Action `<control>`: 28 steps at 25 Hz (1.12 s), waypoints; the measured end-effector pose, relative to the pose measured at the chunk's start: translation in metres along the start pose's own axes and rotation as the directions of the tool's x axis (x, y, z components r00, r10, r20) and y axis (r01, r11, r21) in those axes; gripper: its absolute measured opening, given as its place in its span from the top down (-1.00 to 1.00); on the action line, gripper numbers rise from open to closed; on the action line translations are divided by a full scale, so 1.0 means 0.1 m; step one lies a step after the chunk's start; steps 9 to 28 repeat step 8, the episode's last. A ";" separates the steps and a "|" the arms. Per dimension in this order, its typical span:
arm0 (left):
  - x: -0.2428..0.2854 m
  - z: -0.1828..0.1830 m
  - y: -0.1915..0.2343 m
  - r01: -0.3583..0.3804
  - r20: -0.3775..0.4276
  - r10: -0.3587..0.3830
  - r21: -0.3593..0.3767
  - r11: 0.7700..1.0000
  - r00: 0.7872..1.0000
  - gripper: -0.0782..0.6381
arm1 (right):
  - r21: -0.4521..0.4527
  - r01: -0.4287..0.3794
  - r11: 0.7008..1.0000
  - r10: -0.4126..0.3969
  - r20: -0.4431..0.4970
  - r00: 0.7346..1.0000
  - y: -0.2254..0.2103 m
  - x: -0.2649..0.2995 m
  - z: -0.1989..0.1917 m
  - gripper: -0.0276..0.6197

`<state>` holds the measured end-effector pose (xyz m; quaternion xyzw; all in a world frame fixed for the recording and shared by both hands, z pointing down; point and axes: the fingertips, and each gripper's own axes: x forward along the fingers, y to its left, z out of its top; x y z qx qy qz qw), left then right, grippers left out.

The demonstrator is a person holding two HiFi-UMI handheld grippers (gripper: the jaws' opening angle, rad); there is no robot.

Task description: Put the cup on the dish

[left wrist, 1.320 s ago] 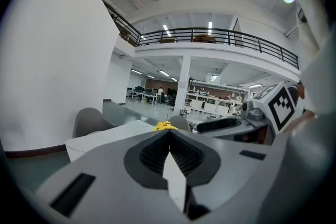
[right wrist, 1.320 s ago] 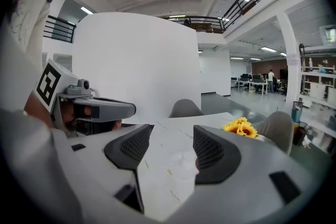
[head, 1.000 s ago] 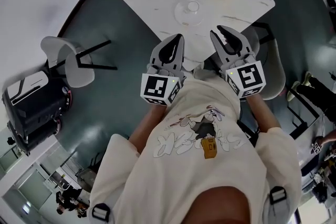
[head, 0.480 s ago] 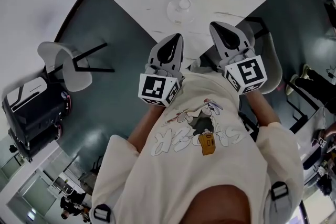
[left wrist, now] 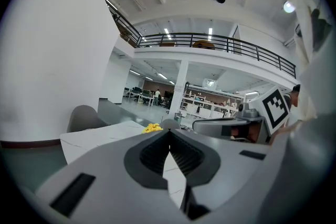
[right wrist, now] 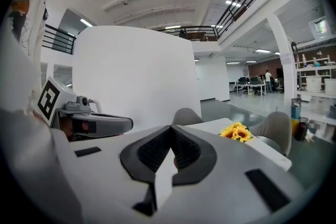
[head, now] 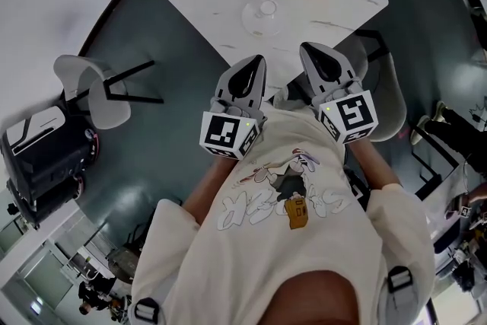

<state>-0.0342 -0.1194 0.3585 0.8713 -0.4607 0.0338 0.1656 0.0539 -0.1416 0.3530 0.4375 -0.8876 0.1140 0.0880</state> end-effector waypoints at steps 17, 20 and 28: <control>-0.28 -0.16 -0.10 -0.019 -0.022 0.019 -0.032 0.999 1.000 0.78 | 0.013 0.007 1.000 -0.007 -0.030 1.000 0.28 -0.22 -0.20 0.91; -0.28 -0.16 -0.10 -0.019 -0.022 0.019 -0.032 0.999 1.000 0.78 | 0.013 0.007 1.000 -0.007 -0.030 1.000 0.28 -0.22 -0.20 0.91; -0.28 -0.16 -0.10 -0.019 -0.022 0.019 -0.032 0.999 1.000 0.78 | 0.013 0.007 1.000 -0.007 -0.030 1.000 0.28 -0.22 -0.20 0.91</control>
